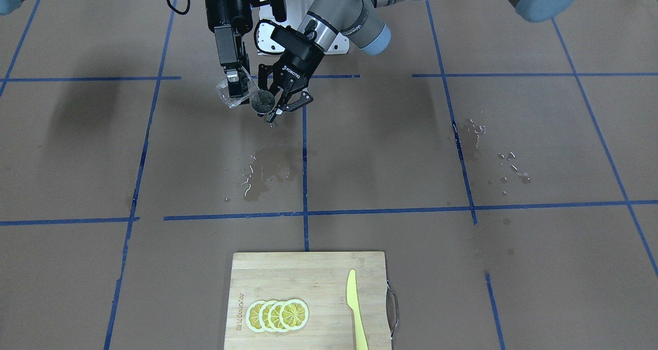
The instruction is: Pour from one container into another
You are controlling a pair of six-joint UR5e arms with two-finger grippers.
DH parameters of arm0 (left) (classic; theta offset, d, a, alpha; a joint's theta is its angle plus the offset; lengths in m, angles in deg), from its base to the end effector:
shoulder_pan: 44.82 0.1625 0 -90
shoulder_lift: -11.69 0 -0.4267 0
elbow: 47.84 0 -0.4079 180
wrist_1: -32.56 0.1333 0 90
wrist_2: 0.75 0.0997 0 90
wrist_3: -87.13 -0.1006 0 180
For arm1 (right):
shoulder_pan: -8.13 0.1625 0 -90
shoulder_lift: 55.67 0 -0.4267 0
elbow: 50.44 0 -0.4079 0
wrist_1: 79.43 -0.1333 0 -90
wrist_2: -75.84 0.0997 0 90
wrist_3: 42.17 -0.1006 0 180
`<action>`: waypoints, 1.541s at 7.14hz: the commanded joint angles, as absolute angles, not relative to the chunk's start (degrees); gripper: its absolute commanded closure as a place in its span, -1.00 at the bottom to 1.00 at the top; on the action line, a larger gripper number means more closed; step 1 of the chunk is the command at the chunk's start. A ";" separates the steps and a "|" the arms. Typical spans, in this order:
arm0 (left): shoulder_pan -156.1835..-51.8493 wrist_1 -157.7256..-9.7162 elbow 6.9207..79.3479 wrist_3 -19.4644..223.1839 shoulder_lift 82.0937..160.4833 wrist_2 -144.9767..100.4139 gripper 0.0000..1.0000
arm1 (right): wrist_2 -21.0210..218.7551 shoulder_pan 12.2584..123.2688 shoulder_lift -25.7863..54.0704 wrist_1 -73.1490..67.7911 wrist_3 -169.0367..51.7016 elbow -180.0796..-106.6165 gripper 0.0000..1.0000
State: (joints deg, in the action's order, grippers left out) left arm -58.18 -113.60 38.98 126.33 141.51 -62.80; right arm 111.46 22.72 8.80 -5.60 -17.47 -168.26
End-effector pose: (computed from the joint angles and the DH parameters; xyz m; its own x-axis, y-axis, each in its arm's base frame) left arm 0.6242 -0.3337 0.1429 0.4811 0.5893 -0.6490 0.4537 0.4661 0.7595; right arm -0.4463 -0.3384 0.1474 0.6613 -0.3746 -0.6499 0.6769 -0.0753 0.7322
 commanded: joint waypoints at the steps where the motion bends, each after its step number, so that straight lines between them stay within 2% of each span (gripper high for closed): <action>1: -58.18 -113.60 38.91 126.33 141.51 -62.80 1.00 | 110.83 22.72 8.85 -5.60 -17.21 -168.48 1.00; 11: -58.18 -113.87 38.91 126.51 141.51 -62.80 1.00 | 105.20 19.73 6.30 -2.43 -13.87 -168.13 1.00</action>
